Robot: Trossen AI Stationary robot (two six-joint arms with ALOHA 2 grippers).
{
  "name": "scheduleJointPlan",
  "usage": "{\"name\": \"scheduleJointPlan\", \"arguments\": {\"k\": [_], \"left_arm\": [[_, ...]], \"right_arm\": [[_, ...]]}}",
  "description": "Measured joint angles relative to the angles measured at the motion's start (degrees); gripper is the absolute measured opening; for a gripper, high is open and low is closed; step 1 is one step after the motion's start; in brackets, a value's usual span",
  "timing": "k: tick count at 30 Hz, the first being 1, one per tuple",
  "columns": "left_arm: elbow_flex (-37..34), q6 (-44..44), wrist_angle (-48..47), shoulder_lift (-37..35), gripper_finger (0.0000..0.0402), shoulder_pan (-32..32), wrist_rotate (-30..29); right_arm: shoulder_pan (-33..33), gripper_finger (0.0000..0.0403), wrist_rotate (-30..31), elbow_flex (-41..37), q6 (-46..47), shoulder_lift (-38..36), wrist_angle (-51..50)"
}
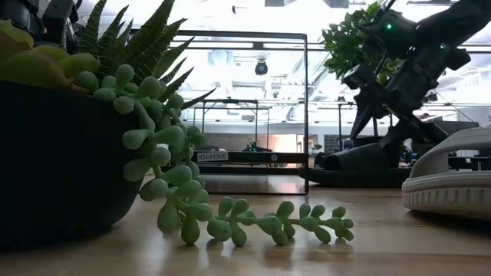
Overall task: Pick and place slides into the shelf
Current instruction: Put the right black slipper slide on the shelf
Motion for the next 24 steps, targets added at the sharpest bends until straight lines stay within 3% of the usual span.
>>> {"name": "scheduleJointPlan", "arguments": {"k": [11,24], "left_arm": [[0.00,0.90,0.00,0.00,0.0001,0.00,-0.04],[0.02,0.96,0.00,0.00,0.0001,0.00,-0.04]], "right_arm": [[0.00,0.0189,1.52,0.00,1.82,-0.04,1.57],[0.02,0.0088,2.35,0.00,1.80,-0.04,1.35]]}}
